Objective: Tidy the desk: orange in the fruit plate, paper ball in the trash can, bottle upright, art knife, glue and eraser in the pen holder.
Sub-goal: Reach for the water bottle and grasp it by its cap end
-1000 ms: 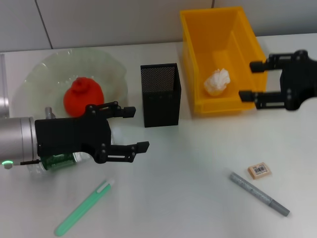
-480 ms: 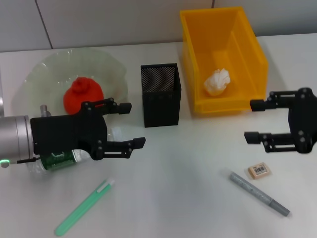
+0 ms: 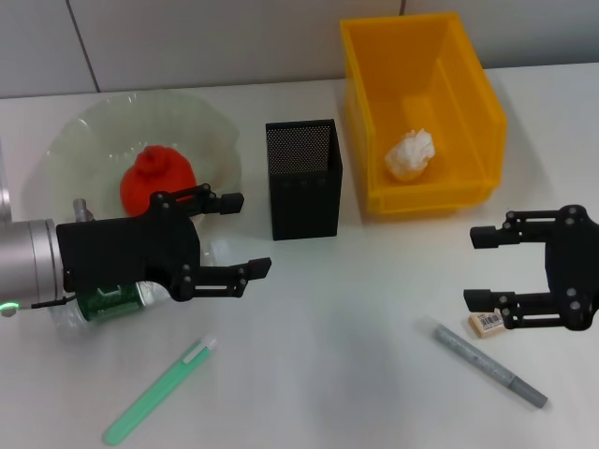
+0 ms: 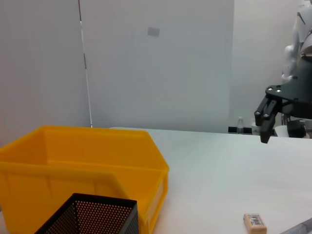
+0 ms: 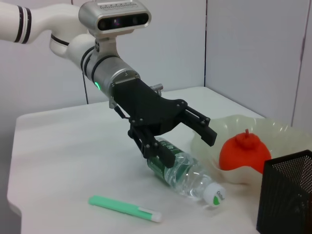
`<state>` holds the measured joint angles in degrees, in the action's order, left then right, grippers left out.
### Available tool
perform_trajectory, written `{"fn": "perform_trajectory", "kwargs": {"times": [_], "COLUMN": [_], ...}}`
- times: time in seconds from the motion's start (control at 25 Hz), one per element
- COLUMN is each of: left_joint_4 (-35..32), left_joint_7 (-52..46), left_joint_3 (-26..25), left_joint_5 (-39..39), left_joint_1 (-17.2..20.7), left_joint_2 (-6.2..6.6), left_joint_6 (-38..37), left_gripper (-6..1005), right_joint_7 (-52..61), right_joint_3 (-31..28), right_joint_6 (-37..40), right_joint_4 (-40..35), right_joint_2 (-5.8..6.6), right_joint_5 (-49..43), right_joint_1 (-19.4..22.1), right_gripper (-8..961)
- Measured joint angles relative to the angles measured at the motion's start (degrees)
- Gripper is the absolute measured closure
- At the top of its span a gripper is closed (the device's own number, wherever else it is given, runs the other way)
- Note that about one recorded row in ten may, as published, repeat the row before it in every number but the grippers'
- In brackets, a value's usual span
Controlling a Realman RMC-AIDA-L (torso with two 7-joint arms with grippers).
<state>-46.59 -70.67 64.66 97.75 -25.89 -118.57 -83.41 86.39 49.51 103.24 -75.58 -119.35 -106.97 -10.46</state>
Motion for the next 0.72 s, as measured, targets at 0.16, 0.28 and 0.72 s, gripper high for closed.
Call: {"fn": "perform_trajectory", "kwargs": {"times": [0.16,0.28,0.72], "left_joint_4": [-0.05,-0.11,-8.22], "left_joint_7": [-0.07,-0.56,-8.33], "left_joint_3": [0.13,1.08,11.70], "left_joint_5": [-0.03,0.04,5.07], "left_joint_1": [-0.05,-0.22,1.46], "left_joint_2": [-0.10,-0.15,-0.04], "left_joint_6": [0.16,1.81,12.13], "left_gripper": [139,139,139], "right_joint_7": [-1.15,-1.53,-1.58], "right_joint_3": [-0.16,-0.18,-0.21], "right_joint_6": [-0.54,-1.13,-2.48], "right_joint_4": [2.27,3.87,5.61], "right_joint_2": [0.05,0.12,0.22], "right_joint_5": [0.02,0.02,-0.14], "right_joint_1": [-0.15,-0.70,-1.56], "right_gripper": [259,259,259]}}
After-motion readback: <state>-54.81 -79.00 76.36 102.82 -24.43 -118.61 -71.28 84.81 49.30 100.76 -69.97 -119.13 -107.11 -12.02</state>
